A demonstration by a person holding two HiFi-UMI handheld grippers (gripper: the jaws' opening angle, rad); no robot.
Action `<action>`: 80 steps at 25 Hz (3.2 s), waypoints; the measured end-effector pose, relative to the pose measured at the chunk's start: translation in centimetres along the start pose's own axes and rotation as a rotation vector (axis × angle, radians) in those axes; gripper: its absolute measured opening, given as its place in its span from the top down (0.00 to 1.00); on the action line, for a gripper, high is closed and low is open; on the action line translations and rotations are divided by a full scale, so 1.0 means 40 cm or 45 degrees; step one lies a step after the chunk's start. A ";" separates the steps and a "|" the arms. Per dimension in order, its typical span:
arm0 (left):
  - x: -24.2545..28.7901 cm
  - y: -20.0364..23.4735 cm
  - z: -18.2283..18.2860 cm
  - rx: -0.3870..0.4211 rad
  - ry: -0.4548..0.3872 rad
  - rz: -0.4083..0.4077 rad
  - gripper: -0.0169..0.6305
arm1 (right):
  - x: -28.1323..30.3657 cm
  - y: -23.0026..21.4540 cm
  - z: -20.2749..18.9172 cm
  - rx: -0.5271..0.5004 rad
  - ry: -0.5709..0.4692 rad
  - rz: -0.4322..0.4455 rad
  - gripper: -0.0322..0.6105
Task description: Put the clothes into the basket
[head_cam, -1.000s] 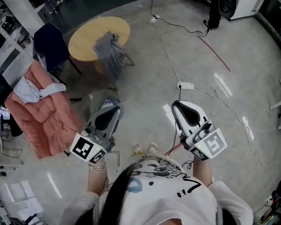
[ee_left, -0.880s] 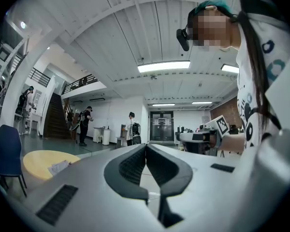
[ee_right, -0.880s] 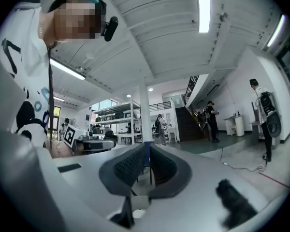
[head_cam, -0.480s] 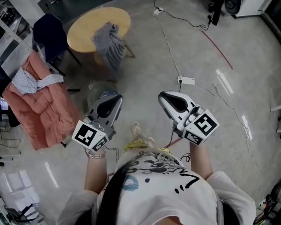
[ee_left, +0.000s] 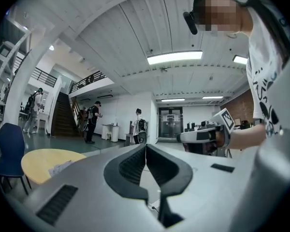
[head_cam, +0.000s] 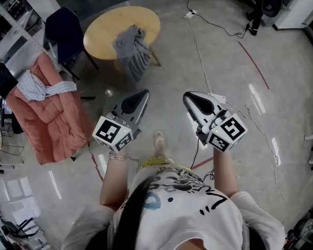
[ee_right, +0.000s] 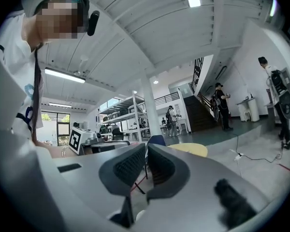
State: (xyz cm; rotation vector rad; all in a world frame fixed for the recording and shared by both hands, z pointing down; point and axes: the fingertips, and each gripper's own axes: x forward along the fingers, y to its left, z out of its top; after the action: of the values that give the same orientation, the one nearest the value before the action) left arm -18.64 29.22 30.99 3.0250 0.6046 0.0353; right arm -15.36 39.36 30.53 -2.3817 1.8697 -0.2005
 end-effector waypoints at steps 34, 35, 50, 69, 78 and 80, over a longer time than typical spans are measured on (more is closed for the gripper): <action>0.231 0.585 -0.002 -0.071 0.022 0.267 0.95 | 0.549 -0.365 0.064 0.067 0.024 0.138 0.90; 0.242 0.603 -0.002 -0.073 0.020 0.292 0.95 | 0.567 -0.383 0.067 0.065 0.030 0.158 0.90; 0.337 0.837 0.023 -0.036 -0.039 0.875 0.95 | 0.715 -0.827 0.091 -0.027 0.164 0.339 0.90; 0.434 0.987 -0.128 -0.154 0.073 0.966 0.95 | 0.881 -0.971 -0.015 0.098 0.368 0.556 0.75; 0.527 1.165 -0.239 -0.174 0.154 0.826 0.95 | 1.092 -0.994 -0.145 0.160 0.555 0.671 0.73; 0.540 1.198 -0.271 -0.206 0.189 0.818 0.95 | 1.144 -0.997 -0.176 0.162 0.604 0.695 0.72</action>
State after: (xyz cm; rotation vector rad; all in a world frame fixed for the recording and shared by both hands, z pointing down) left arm 19.29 -6.10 44.93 2.9280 -0.3666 0.3182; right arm 32.32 4.36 45.78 -1.7529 2.5300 -0.8540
